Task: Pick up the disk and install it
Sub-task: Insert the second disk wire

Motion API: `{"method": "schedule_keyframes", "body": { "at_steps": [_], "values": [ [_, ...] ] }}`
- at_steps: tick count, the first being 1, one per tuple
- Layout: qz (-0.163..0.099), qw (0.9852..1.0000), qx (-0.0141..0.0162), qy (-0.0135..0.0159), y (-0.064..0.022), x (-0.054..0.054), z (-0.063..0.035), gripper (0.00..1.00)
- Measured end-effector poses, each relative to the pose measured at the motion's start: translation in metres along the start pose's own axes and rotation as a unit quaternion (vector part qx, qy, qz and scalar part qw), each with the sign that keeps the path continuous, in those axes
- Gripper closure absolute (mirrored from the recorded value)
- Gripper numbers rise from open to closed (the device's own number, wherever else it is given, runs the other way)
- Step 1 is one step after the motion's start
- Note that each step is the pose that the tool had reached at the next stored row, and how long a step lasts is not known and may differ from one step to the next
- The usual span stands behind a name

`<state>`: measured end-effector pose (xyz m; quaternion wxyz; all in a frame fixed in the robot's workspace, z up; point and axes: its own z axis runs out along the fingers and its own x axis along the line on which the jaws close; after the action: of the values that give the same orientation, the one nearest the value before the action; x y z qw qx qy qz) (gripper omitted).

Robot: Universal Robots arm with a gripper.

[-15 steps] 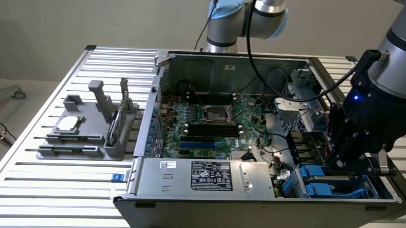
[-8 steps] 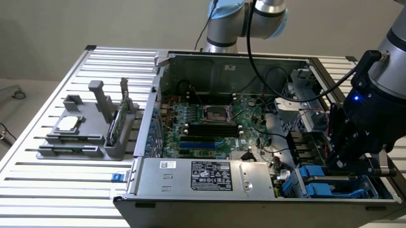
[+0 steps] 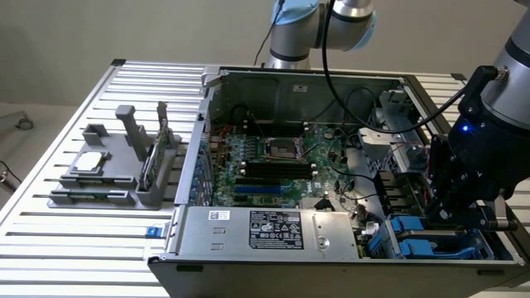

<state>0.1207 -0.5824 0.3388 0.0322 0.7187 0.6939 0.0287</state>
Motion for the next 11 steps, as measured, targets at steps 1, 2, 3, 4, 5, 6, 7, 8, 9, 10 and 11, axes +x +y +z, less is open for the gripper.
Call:
{"method": "schedule_keyframes", "body": {
  "at_steps": [1,2,3,4,5,6,7,8,9,10,11],
  "values": [
    [0.000,1.0000,0.0002,0.0000,0.0000,0.0000,-0.0001,0.84],
    [0.000,1.0000,0.0003,0.0001,0.0000,0.0000,-0.0003,0.84],
    [0.000,1.0000,0.0006,0.0001,0.0001,0.0000,-0.0005,0.84],
    [0.000,1.0000,0.0007,0.0001,0.0001,0.0000,-0.0006,0.84],
    [0.000,1.0000,0.0009,0.0001,0.0001,0.0000,-0.0008,0.84],
    [0.000,1.0000,0.0011,0.0001,0.0001,0.0000,-0.0010,0.84],
    [0.000,1.0000,0.0013,0.0000,0.0002,0.0000,-0.0016,0.84],
    [0.000,1.0000,0.0015,0.0000,0.0002,0.0000,-0.0017,0.84],
    [0.000,1.0000,0.0016,0.0001,0.0002,0.0000,-0.0018,0.84],
    [0.000,1.0000,0.0030,-0.0002,0.0002,-0.0002,-0.0023,0.84],
    [0.000,1.0000,0.0045,-0.0002,0.0002,-0.0014,-0.0022,0.84]
  ]
}}
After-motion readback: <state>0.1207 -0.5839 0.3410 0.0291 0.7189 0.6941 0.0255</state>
